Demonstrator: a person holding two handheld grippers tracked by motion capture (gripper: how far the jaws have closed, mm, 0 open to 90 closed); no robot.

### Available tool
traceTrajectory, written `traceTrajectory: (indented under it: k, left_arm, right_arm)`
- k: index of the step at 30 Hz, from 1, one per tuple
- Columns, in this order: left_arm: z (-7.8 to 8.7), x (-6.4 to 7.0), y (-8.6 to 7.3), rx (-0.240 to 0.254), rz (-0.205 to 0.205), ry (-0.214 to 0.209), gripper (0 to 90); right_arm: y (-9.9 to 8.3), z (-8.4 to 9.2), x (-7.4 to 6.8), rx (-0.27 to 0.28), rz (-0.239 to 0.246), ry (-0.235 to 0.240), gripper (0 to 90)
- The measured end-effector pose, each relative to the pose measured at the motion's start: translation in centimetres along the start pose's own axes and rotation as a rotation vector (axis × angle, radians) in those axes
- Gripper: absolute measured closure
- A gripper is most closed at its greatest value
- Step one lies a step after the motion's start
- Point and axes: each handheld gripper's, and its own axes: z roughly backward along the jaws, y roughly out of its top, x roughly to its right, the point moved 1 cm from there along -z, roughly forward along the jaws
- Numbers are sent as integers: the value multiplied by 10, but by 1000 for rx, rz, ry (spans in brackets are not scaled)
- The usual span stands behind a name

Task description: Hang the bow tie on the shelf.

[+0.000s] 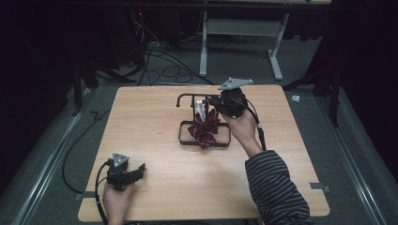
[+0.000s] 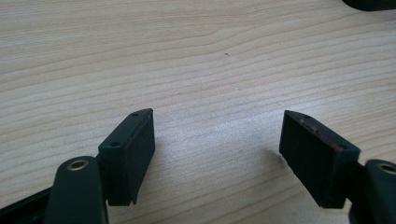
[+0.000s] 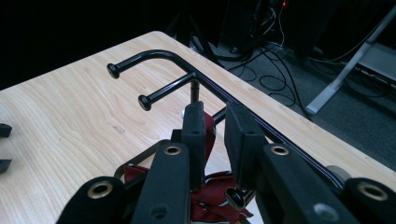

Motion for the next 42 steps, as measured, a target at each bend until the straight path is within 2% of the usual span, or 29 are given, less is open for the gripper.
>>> traceTrajectory:
  k: [12, 31, 42]
  left_arm:
    - [0, 0, 0, -1, -2, 1, 273]
    - [0, 1, 0, -2, -7, 5, 276]
    - [0, 1, 0, -1, -8, 5, 274]
  right_arm:
    - [-9, 19, 7, 15, -10, -6, 774]
    - [-37, 46, 26, 43, -88, -11, 730]
    - [-53, 56, 32, 42, -107, -13, 706]
